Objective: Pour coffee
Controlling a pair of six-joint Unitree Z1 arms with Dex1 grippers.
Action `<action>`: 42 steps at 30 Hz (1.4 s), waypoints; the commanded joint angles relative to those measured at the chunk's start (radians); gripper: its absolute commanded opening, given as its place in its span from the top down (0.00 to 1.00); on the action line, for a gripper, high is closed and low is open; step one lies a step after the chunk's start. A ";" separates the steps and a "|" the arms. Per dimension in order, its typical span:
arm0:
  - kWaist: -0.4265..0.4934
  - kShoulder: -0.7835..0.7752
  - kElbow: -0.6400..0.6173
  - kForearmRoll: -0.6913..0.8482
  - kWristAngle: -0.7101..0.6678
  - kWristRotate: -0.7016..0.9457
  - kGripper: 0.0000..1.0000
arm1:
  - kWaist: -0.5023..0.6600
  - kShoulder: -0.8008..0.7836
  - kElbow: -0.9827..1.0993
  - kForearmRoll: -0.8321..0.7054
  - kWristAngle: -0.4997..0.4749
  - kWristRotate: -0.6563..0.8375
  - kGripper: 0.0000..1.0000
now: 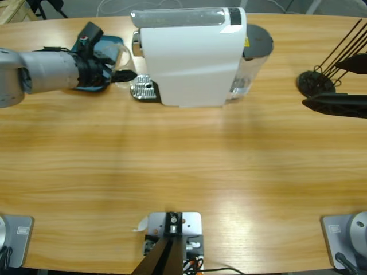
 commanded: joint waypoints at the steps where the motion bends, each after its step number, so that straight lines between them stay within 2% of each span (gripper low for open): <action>1: 0.010 0.110 -0.060 -0.046 -0.070 0.009 0.92 | -0.062 0.017 0.029 0.002 0.042 -0.047 0.06; 7: -0.007 0.139 -0.096 -0.046 -0.105 -0.001 0.92 | -0.080 -0.002 0.033 0.017 0.045 -0.064 0.06; 23: -0.060 0.111 -0.011 -0.049 -0.126 -0.035 0.92 | -0.082 -0.079 0.047 0.071 0.046 -0.064 0.06; 24: -0.060 0.113 -0.006 -0.053 -0.126 -0.035 0.87 | -0.082 -0.085 0.049 0.076 0.046 -0.063 0.06; 26: -0.060 0.119 -0.004 -0.055 -0.124 -0.036 0.52 | -0.082 -0.100 0.052 0.085 0.046 -0.061 0.06; 28: -0.060 0.129 -0.006 -0.056 -0.120 -0.036 0.10 | -0.082 -0.110 0.054 0.096 0.046 -0.061 0.06; 29: -0.060 0.137 -0.007 -0.056 -0.113 -0.036 0.03 | -0.082 -0.115 0.054 0.099 0.046 -0.061 0.06; 42: -0.060 0.156 -0.015 -0.055 -0.077 -0.035 0.00 | -0.082 -0.163 0.039 0.157 0.042 -0.070 0.06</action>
